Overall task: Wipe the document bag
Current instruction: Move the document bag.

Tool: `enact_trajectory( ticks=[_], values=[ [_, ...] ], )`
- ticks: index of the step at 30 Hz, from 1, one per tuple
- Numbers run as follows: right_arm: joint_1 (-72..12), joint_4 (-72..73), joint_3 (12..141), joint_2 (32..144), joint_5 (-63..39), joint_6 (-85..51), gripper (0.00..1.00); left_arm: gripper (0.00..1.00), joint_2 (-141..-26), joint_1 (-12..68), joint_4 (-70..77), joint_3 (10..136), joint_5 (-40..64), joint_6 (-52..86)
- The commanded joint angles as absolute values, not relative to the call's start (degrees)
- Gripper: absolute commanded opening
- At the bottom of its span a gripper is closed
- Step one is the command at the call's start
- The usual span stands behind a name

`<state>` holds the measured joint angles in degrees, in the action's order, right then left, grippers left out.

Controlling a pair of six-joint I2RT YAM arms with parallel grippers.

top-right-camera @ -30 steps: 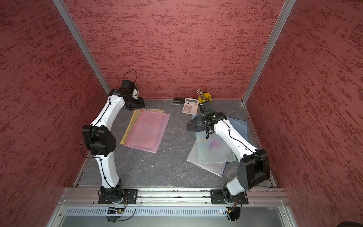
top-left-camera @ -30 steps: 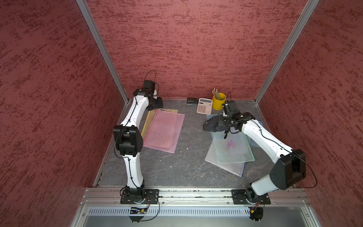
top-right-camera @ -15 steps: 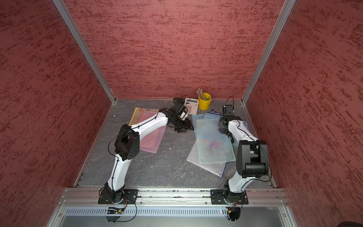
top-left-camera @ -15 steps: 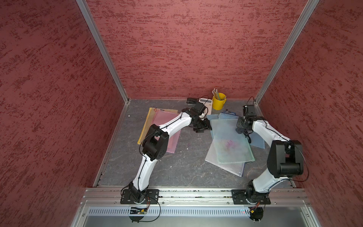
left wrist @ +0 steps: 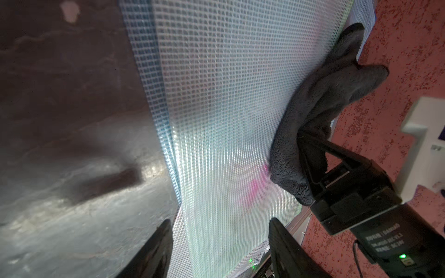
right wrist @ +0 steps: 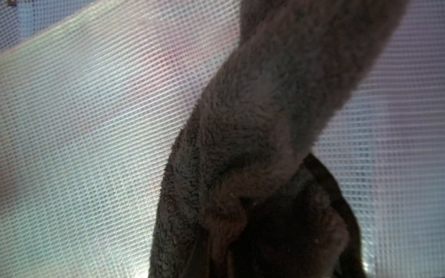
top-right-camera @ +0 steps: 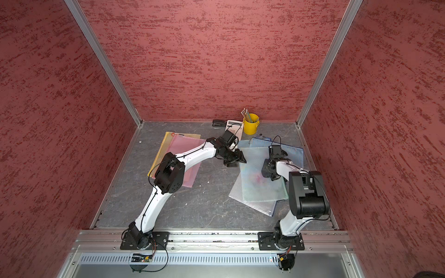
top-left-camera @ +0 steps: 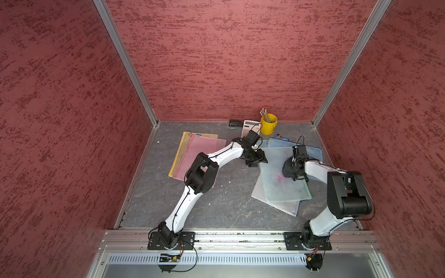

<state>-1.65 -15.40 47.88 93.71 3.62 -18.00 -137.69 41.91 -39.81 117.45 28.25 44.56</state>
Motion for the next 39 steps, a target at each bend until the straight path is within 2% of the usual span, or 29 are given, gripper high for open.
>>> enact_trajectory(
  ticks=[1, 8, 15, 20, 26, 32, 35, 39],
  values=[
    [-3.07, -15.76, 44.66, 93.51, -2.83, -20.63, 0.00, 0.64, -139.22, 42.22, -41.23, 118.44, 26.15, 43.41],
    [-6.01, -16.26, 43.89, 93.85, -3.94, -21.75, 0.00, 0.64, -141.62, 42.63, -43.02, 118.63, 22.33, 41.93],
    [-8.78, -15.99, 43.38, 95.09, -4.22, -22.98, 0.00, 0.61, -143.91, 43.06, -39.76, 118.87, 23.99, 43.04],
    [-9.04, -15.99, 43.37, 95.27, -4.07, -23.35, 0.00, 0.47, -142.49, 42.83, -37.13, 115.76, 24.87, 43.88],
    [-9.03, -16.15, 43.69, 96.43, -4.29, -23.19, 0.00, 0.22, -136.12, 40.90, -26.29, 105.43, 26.15, 47.03],
    [-9.05, -18.00, 46.45, 96.66, -3.39, -21.89, 0.00, 0.03, -135.69, 40.67, -27.07, 108.84, 28.30, 44.60],
    [-9.01, -21.72, 50.65, 93.95, -1.78, -20.38, 0.00, 0.00, -133.42, 40.29, -30.97, 109.20, 27.59, 42.64],
    [-9.15, -28.20, 58.97, 88.95, -0.97, -18.27, 0.00, 0.00, -126.09, 38.79, -35.08, 103.25, 26.13, 40.44]
  ],
)
